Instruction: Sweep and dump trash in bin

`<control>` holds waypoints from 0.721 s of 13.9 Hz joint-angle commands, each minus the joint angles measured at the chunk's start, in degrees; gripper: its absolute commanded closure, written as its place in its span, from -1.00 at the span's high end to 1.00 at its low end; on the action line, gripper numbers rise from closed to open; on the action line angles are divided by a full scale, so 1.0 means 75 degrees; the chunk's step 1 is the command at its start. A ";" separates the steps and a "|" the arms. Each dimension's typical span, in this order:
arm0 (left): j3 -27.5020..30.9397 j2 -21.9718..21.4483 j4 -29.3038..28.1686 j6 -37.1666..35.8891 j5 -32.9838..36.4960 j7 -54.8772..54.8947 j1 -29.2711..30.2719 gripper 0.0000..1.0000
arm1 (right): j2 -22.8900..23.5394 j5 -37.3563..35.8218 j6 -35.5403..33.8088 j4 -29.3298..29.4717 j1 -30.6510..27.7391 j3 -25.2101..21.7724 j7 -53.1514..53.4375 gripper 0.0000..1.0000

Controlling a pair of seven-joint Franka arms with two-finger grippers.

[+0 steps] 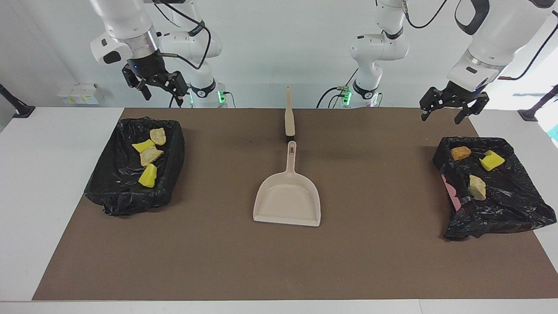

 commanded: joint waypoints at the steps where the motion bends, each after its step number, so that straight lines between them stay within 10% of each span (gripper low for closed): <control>1: 0.0038 -0.0052 0.0319 -0.0610 0.0163 0.0131 0.0008 1.00 | -0.0039 -0.0055 0.0043 -0.0010 -0.0092 0.0026 -0.0235 1.00; 10: 0.0038 -0.0064 0.0297 -0.0460 0.0046 0.0131 0.0031 1.00 | -0.0039 -0.0043 0.0055 -0.0010 -0.0092 0.0026 -0.0247 1.00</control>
